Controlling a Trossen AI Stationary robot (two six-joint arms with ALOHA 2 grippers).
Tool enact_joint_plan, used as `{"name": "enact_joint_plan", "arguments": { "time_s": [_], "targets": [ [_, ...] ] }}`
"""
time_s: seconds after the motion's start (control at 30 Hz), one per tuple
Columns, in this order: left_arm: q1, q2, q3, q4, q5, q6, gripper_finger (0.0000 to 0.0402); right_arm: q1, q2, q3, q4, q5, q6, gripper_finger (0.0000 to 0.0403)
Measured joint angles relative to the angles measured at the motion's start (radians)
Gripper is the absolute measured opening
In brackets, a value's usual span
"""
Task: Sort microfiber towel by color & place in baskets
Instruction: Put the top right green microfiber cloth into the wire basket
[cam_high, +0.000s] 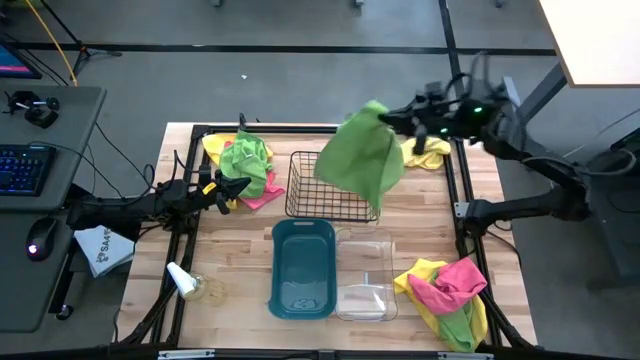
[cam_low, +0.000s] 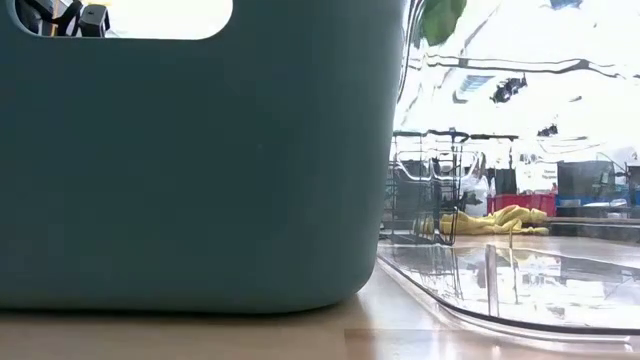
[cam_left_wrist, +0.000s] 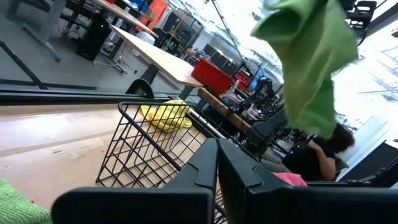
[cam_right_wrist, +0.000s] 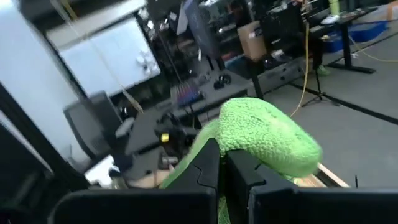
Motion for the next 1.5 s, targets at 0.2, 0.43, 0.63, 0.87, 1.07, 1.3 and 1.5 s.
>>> {"name": "enact_joint_plan", "arguments": {
  "time_s": [0.2, 0.43, 0.63, 0.87, 1.07, 1.3, 1.5],
  "targets": [
    [0.0, 0.0, 0.0, 0.0, 0.0, 0.0, 0.0001, 0.104, 0.118, -0.065, 0.033, 0.15, -0.064, 0.0],
    [0.0, 0.0, 0.0, 0.0, 0.0, 0.0, 0.0001, 0.147, 0.243, -0.128, 0.105, 0.156, -0.033, 0.0],
    [0.0, 0.0, 0.0, 0.0, 0.0, 0.0, 0.0001, 0.173, 0.288, -0.131, 0.039, 0.034, -0.017, 0.0],
    [0.0, 0.0, 0.0, 0.0, 0.0, 0.0, 0.0001, 0.162, 0.299, -0.131, -0.035, -0.017, 0.027, 0.0008],
    [0.0, 0.0, 0.0, 0.0, 0.0, 0.0, 0.0001, 0.155, 0.305, -0.131, -0.067, 0.028, 0.004, 0.0098],
    [0.0, 0.0, 0.0, 0.0, 0.0, 0.0, 0.0001, 0.155, 0.305, -0.111, -0.075, 0.036, -0.056, 0.0235],
    [0.0, 0.0, 0.0, 0.0, 0.0, 0.0, 0.0001, 0.155, 0.304, -0.044, -0.164, -0.017, -0.044, 0.0276]
  ]
}}
